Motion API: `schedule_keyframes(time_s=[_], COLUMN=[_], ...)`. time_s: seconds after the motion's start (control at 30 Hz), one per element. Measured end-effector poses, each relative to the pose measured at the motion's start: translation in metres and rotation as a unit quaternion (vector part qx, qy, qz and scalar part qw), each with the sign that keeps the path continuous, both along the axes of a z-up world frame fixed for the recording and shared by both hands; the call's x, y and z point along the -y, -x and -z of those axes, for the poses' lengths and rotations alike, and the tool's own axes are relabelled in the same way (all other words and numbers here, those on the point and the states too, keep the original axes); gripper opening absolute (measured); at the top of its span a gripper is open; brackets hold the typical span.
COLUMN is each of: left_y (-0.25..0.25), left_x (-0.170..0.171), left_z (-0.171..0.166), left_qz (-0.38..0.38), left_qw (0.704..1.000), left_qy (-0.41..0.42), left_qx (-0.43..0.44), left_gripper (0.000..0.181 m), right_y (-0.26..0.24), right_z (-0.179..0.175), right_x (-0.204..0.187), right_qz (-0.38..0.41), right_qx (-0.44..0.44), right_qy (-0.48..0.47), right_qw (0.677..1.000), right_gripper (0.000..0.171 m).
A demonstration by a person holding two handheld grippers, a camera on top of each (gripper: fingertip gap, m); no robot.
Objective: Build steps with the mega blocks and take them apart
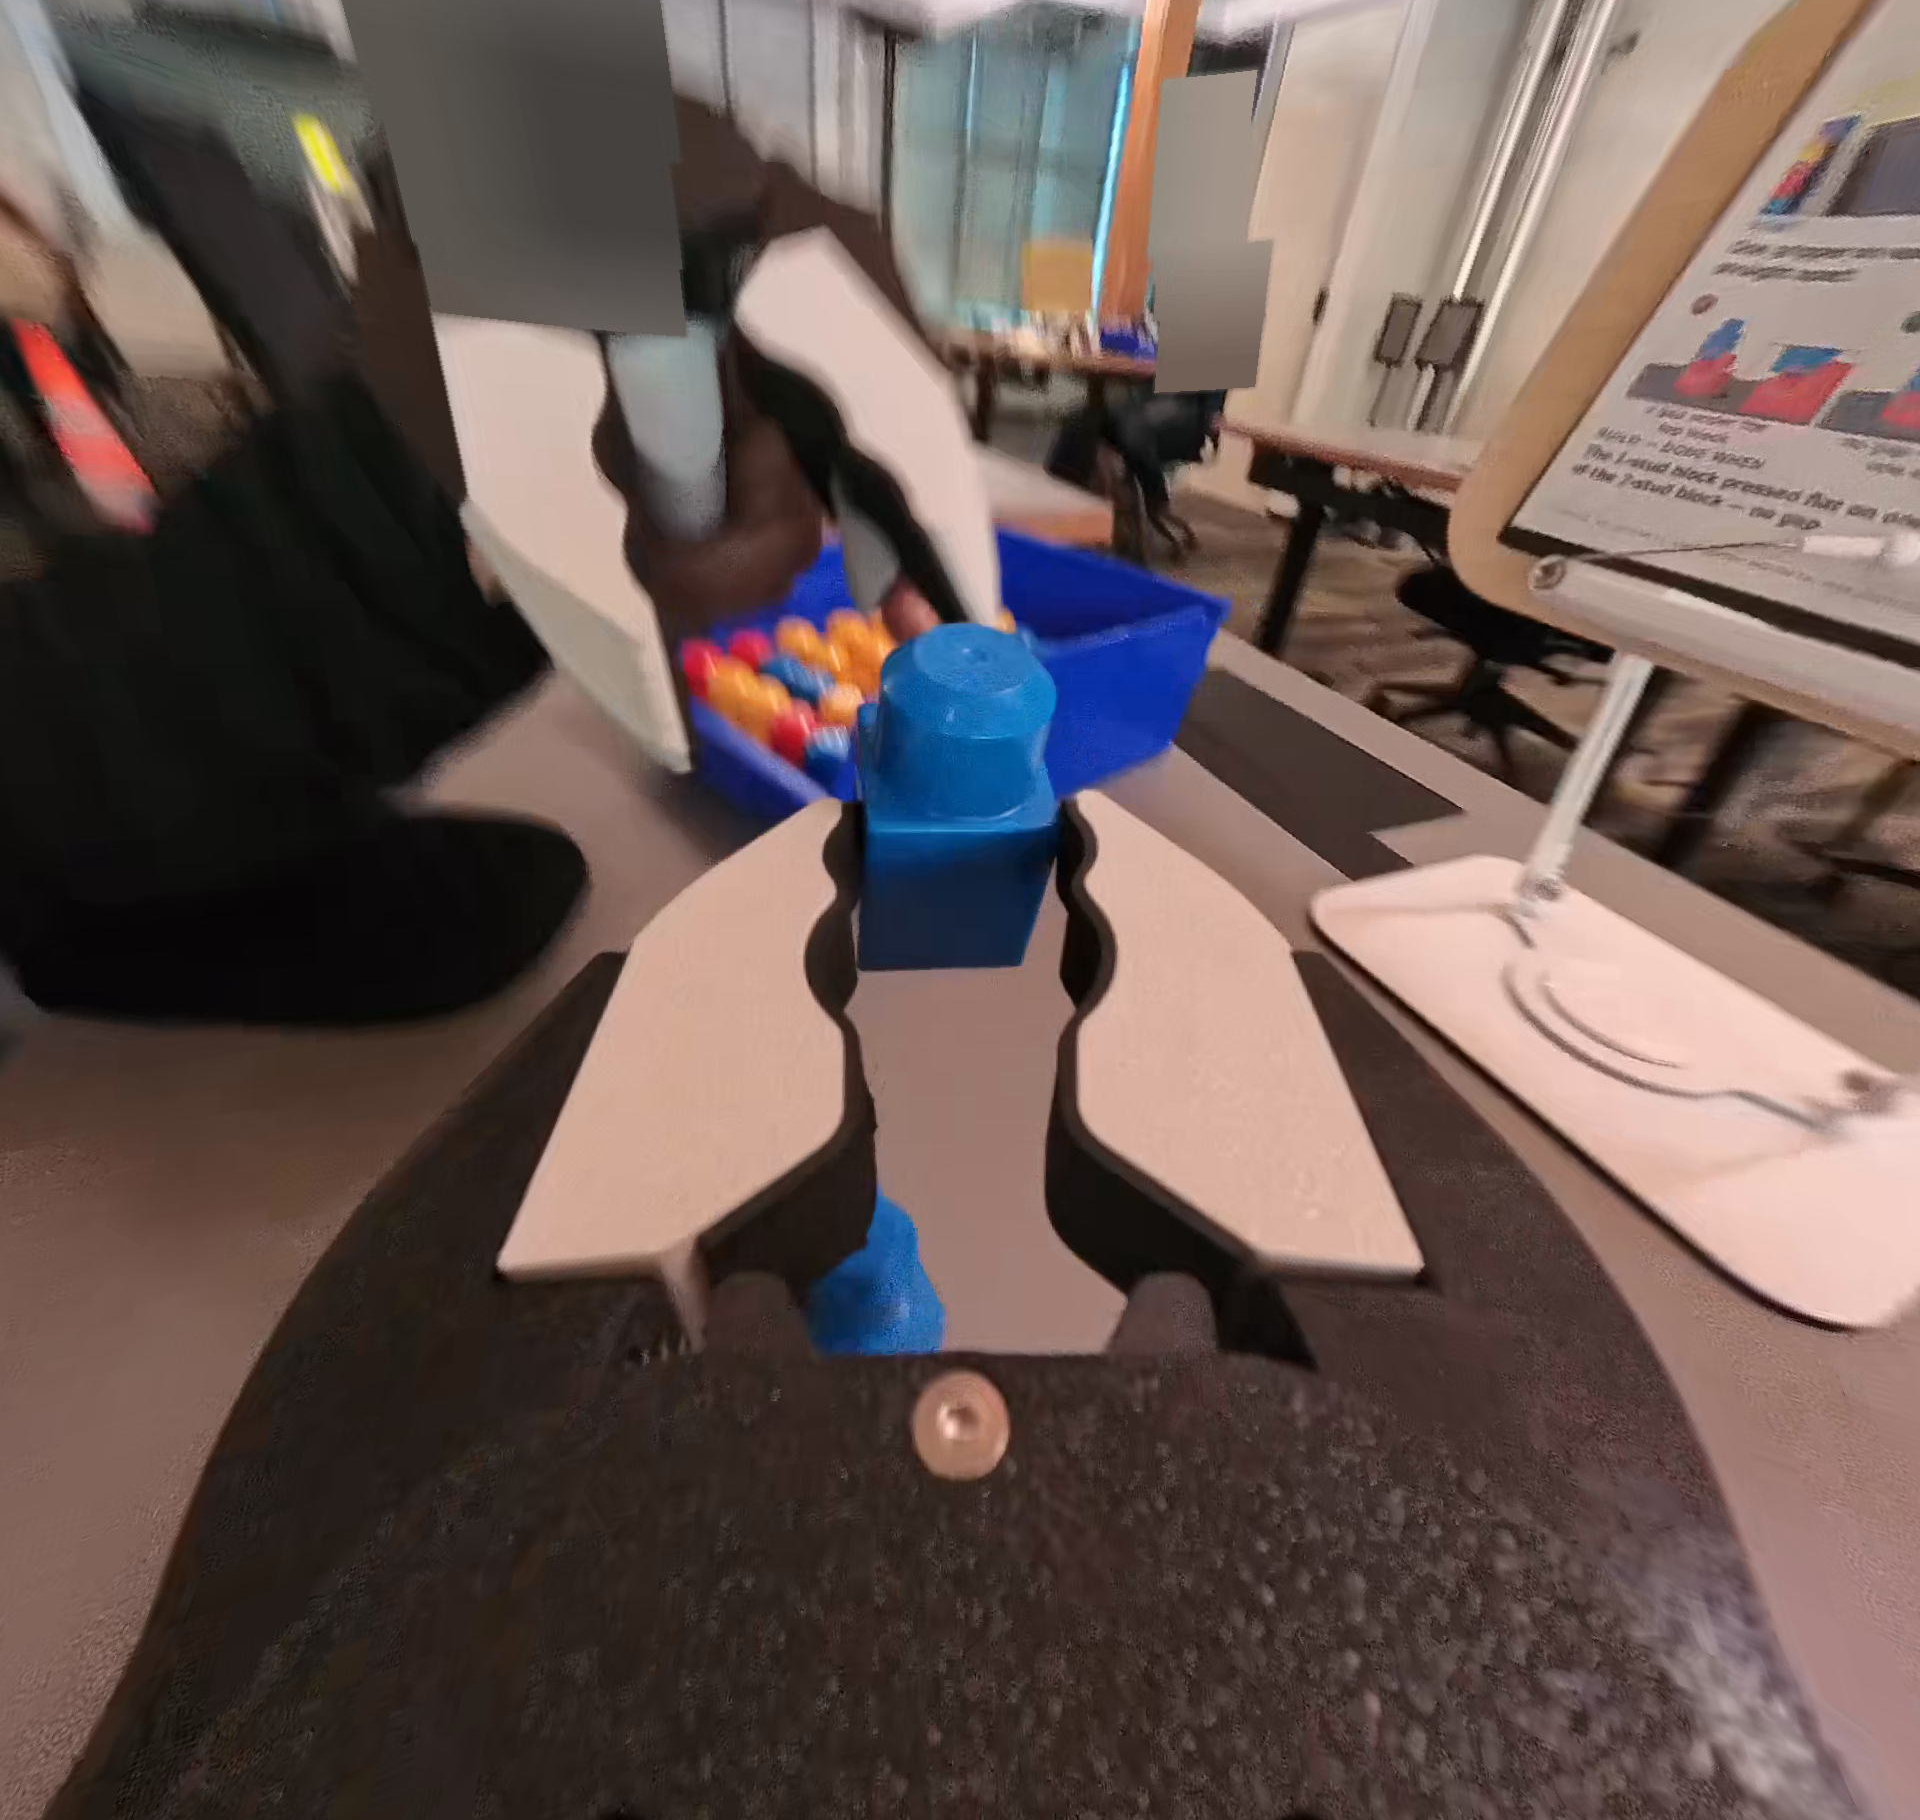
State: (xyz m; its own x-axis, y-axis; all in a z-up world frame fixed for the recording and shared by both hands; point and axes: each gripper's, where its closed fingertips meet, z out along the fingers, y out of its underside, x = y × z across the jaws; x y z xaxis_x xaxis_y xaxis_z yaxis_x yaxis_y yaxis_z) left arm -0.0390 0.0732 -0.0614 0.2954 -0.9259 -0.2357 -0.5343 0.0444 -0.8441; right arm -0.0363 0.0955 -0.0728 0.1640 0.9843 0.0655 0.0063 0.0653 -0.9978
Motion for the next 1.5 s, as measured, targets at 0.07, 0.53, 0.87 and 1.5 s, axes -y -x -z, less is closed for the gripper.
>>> schedule_keyframes(time_s=[0.07,0.53,0.87,1.5], left_y=[-0.003,-0.035,-0.015,-0.009], left_x=[-0.002,-0.012,-0.011,-0.003], left_z=[-0.013,-0.037,-0.026,0.003], left_qz=[0.003,0.028,0.029,0.060], left_qw=[0.998,0.952,0.976,0.986], left_qy=[0.009,0.101,0.064,0.083], left_qx=[0.059,0.289,0.208,0.130], left_gripper=[0.051,0.038,0.034,0.034], right_y=[-0.013,-0.032,-0.022,-0.012], right_z=[-0.024,-0.058,-0.041,-0.008], right_x=[-0.003,0.000,0.004,0.018], right_qz=[-0.031,-0.091,-0.088,-0.098], right_qx=[-0.092,-0.252,-0.154,-0.013], right_qy=[0.069,0.146,0.106,0.037], right_qw=[0.993,0.952,0.978,0.994], right_gripper=[0.036,0.036,0.036,0.034])
